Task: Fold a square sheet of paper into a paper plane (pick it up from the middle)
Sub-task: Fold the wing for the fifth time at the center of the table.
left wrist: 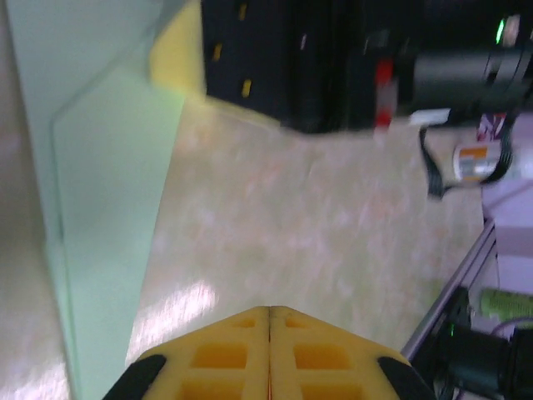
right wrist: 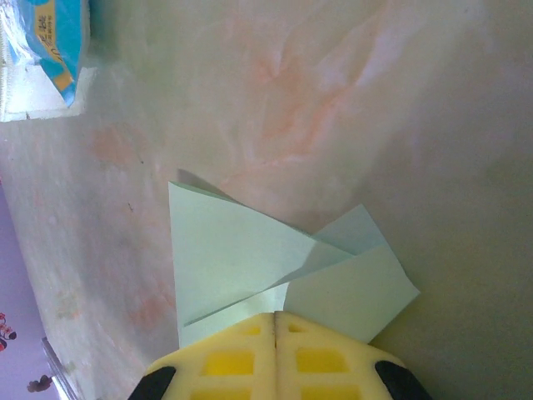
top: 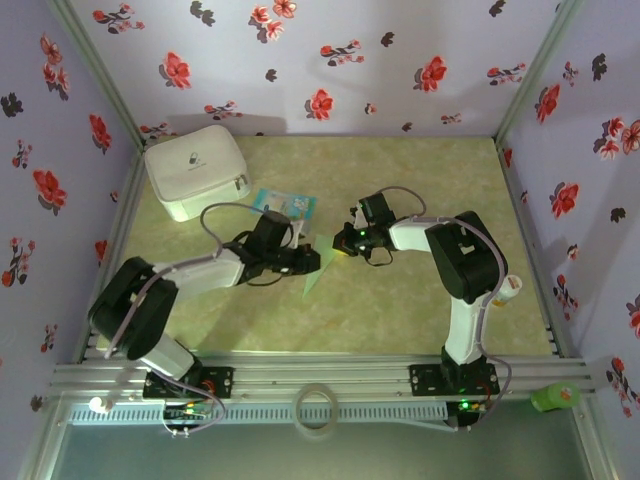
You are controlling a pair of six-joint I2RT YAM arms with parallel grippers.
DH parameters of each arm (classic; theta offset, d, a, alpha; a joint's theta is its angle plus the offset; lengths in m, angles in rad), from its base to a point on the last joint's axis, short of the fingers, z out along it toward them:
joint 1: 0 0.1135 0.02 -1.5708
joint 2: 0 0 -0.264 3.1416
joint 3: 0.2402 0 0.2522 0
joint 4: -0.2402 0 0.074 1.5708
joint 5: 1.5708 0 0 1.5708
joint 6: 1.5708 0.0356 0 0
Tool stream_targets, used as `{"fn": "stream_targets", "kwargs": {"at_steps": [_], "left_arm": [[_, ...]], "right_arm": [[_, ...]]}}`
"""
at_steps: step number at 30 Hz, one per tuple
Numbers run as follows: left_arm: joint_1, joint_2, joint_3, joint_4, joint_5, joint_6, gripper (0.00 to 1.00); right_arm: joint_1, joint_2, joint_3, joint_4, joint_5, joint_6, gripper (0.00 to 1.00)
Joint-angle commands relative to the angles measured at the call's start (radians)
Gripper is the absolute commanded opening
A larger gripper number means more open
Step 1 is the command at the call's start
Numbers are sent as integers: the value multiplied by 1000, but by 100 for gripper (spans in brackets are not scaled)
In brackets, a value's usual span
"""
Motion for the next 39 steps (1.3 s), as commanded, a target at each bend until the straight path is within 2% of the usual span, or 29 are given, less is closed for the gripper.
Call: {"fn": "stream_targets", "kwargs": {"at_steps": [1, 6, 10, 14, 21, 25, 28, 35, 39], "left_arm": [[13, 120, 51, -3, -26, 42, 7], [11, 221, 84, -23, -39, 47, 3], [9, 250, 67, -61, -60, 78, 1], [6, 259, 5, -25, -65, 66, 0], [-7, 264, -9, -11, -59, 51, 0], [-9, 267, -4, -9, -61, 45, 0], [-9, 260, -1, -18, -62, 44, 0], [-19, 263, -3, -19, -59, 46, 0], [-34, 265, -8, -10, -60, 34, 0]], "right_arm": [[-13, 42, -7, -67, 48, 7, 0], [-13, 30, 2, -64, 30, 6, 0], [-14, -7, 59, -169, 3, -48, 0], [-12, -74, 83, -225, -2, -90, 2], [62, -72, 36, -117, -67, -43, 3], [71, -27, 8, -85, -54, -4, 2], [49, -27, -22, -114, 3, -12, 2], [-91, -3, -43, 58, -48, 65, 2], [-140, 4, 10, 27, -12, 64, 2]]}}
